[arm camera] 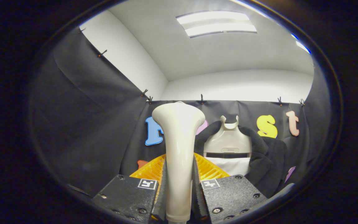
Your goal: Iron the clothes twice with a garment steamer, once on the left side and once on the right side.
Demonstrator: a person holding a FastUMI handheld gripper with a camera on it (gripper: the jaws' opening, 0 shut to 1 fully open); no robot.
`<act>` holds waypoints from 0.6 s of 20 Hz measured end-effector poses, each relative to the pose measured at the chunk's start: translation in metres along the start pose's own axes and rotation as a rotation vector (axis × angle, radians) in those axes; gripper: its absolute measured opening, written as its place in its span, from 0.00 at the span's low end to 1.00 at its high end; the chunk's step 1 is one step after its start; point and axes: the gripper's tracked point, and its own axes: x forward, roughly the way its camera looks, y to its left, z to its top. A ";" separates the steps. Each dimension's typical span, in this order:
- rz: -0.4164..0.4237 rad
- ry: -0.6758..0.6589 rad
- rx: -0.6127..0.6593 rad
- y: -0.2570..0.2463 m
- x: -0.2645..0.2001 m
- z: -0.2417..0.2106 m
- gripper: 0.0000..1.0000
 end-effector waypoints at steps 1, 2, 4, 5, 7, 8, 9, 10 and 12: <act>-0.014 0.014 0.007 -0.004 0.006 -0.005 0.37; -0.016 0.032 0.016 -0.006 0.011 -0.011 0.38; 0.008 0.066 0.032 -0.004 0.017 -0.023 0.38; 0.012 0.078 0.029 -0.005 0.017 -0.028 0.38; 0.026 0.090 0.016 -0.003 0.014 -0.036 0.38; 0.033 0.090 0.009 -0.002 0.013 -0.038 0.38; 0.038 0.089 0.000 -0.001 0.010 -0.041 0.38; 0.045 0.092 -0.004 0.001 0.008 -0.044 0.38; 0.042 0.108 -0.010 -0.001 0.003 -0.055 0.38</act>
